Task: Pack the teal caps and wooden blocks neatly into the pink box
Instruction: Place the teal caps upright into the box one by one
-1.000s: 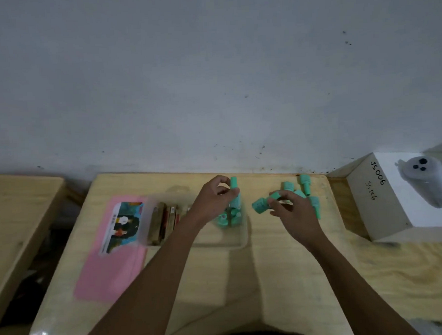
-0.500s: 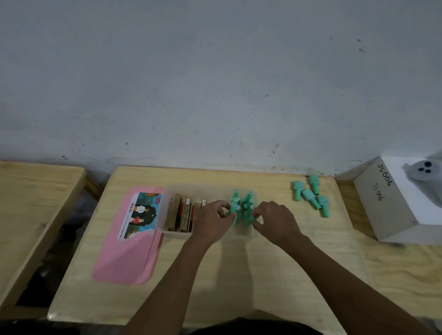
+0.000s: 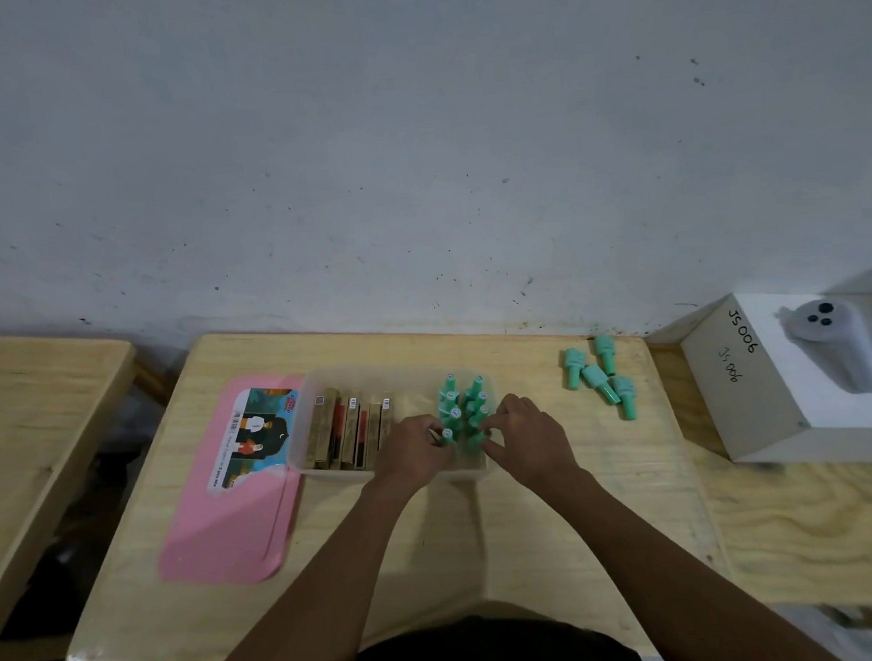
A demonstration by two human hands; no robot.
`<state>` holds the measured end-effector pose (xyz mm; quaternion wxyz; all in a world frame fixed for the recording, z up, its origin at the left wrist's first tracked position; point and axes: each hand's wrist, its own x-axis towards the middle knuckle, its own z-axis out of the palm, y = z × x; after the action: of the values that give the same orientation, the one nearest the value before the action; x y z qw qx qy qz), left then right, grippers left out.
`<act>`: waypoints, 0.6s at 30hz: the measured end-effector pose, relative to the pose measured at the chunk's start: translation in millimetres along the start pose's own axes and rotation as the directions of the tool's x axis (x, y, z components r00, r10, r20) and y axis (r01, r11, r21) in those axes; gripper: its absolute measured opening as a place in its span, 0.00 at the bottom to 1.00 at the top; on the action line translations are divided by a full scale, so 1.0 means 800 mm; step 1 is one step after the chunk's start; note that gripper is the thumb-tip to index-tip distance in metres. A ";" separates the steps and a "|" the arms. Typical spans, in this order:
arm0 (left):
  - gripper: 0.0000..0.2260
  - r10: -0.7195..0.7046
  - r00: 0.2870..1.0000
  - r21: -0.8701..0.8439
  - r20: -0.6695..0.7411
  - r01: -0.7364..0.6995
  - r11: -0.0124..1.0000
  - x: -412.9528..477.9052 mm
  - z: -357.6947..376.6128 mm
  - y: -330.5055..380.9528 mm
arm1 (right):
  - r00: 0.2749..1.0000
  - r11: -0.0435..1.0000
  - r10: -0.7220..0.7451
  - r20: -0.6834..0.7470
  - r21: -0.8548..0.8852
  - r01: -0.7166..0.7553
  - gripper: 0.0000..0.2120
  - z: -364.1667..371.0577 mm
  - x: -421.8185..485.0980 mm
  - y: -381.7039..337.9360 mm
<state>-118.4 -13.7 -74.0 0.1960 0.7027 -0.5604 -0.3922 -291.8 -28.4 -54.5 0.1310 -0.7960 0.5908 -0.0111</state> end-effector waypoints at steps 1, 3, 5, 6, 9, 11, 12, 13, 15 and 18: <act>0.08 0.003 1.000 0.005 0.003 -0.003 1.000 0.002 0.001 0.000 | 1.000 1.000 0.004 0.001 0.010 -0.004 0.13 0.000 0.000 0.001; 0.08 0.009 1.000 0.007 0.005 -0.009 1.000 0.005 0.003 0.000 | 1.000 1.000 0.008 0.002 0.023 -0.008 0.13 0.000 0.000 0.001; 0.08 0.013 1.000 0.001 0.006 -0.013 1.000 0.006 0.005 0.000 | 1.000 0.999 0.015 0.005 0.040 -0.015 0.13 0.001 -0.001 0.002; 0.07 0.014 1.000 -0.002 0.007 -0.014 1.000 0.006 0.006 0.000 | 1.000 0.998 0.018 0.006 0.053 -0.019 0.13 0.002 -0.001 0.002; 0.10 0.004 1.000 -0.029 0.017 -0.004 1.000 0.004 0.007 -0.001 | 0.999 0.995 0.027 0.021 0.099 -0.029 0.14 0.002 -0.001 0.006; 0.11 -0.001 0.999 -0.059 0.034 0.003 0.998 0.004 0.004 -0.001 | 0.999 0.989 0.017 0.049 0.149 -0.024 0.15 0.001 0.000 0.011; 0.10 0.002 0.999 -0.074 0.045 0.002 0.997 0.003 0.002 -0.001 | 0.998 0.983 0.008 0.056 0.184 -0.019 0.16 -0.002 0.000 0.014; 0.10 0.008 0.998 -0.086 0.056 -0.003 0.996 0.003 0.000 -0.001 | 0.999 0.975 0.003 0.049 0.221 -0.014 0.16 -0.004 0.001 0.018; 0.09 0.016 0.998 -0.110 0.058 -0.009 0.994 0.003 -0.006 0.002 | 1.000 0.963 0.018 0.000 0.269 -0.017 0.15 -0.010 0.003 0.025; 0.08 -0.003 1.000 -0.125 0.001 0.003 0.992 0.007 -0.010 0.009 | 0.996 0.965 0.064 -0.055 0.256 -0.048 0.13 -0.017 0.011 0.031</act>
<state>-116.2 -22.6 -65.9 0.2389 0.6899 -0.5335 -0.4270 -314.9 -46.5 -48.1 0.2137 -0.7548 0.6107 -0.1083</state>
